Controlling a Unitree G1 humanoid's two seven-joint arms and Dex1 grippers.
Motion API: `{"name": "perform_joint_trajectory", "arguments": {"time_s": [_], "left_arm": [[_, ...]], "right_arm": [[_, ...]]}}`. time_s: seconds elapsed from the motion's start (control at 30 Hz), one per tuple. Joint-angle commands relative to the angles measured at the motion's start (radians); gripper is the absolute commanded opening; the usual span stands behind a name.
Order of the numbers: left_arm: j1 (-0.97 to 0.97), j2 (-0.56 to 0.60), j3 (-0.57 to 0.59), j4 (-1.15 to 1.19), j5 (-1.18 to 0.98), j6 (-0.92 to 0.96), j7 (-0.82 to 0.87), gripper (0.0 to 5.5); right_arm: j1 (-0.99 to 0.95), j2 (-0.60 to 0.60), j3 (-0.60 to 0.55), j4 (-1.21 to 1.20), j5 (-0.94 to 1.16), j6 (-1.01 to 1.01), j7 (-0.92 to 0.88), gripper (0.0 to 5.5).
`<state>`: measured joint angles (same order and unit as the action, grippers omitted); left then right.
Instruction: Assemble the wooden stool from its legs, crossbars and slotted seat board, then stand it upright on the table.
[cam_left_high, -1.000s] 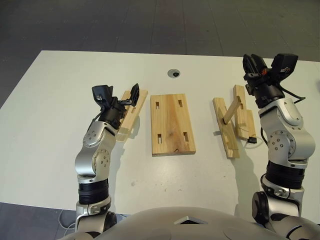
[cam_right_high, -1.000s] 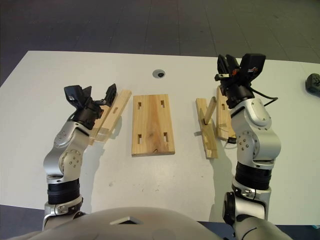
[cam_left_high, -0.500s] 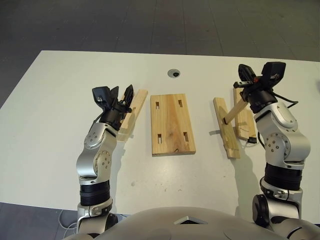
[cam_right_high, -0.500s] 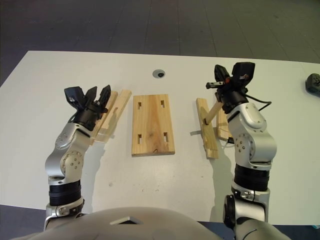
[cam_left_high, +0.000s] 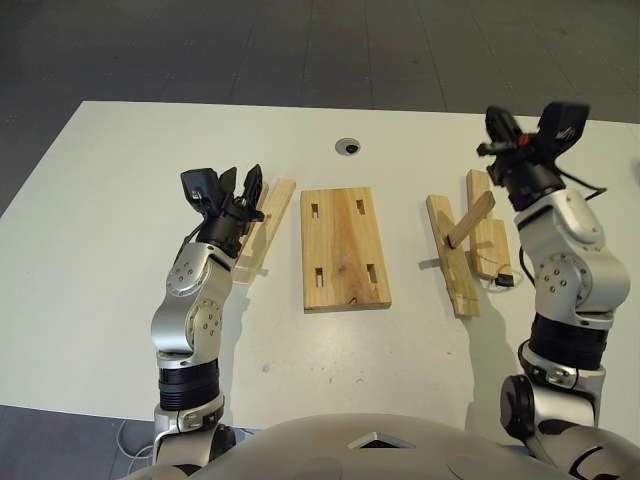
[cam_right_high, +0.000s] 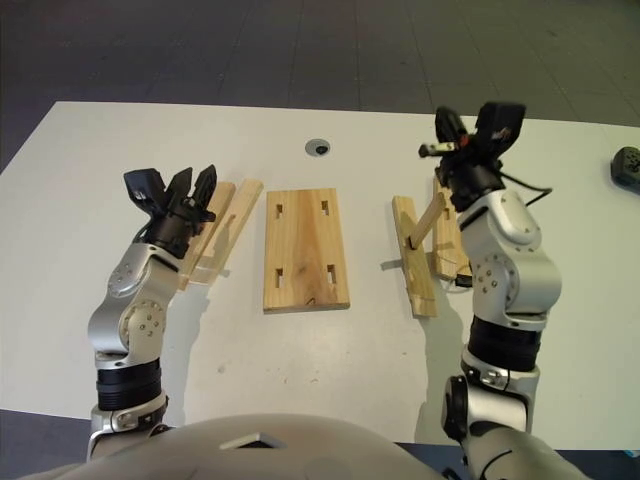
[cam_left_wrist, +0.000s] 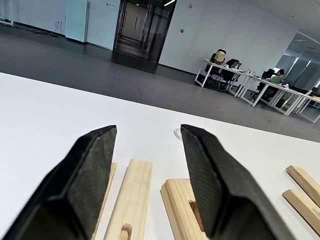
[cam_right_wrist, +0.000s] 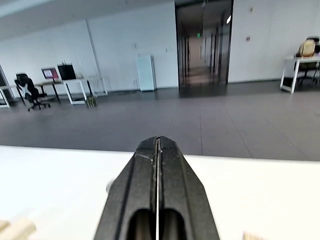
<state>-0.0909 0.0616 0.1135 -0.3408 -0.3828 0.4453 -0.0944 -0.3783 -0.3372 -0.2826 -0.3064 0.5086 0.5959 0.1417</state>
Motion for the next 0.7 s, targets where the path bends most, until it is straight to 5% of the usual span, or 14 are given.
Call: {"name": "perform_joint_trajectory", "arguments": {"time_s": [0.03, 0.47, 0.7], "left_arm": [[-0.005, 0.013, 0.004, 0.005, 0.014, 0.005, 0.006, 3.12], [-0.006, 0.019, 0.006, 0.014, 0.014, 0.004, 0.002, 5.38], [0.020, 0.000, -0.028, 0.004, 0.020, 0.007, 0.003, 5.38]], "right_arm": [[-0.064, -0.011, -0.014, -0.027, 0.022, 0.040, -0.020, 0.00], [0.229, -0.048, 0.104, 0.004, -0.091, 0.114, 0.037, 0.00], [0.164, 0.040, 0.029, -0.052, -0.009, 0.049, 0.013, 0.00]]}}
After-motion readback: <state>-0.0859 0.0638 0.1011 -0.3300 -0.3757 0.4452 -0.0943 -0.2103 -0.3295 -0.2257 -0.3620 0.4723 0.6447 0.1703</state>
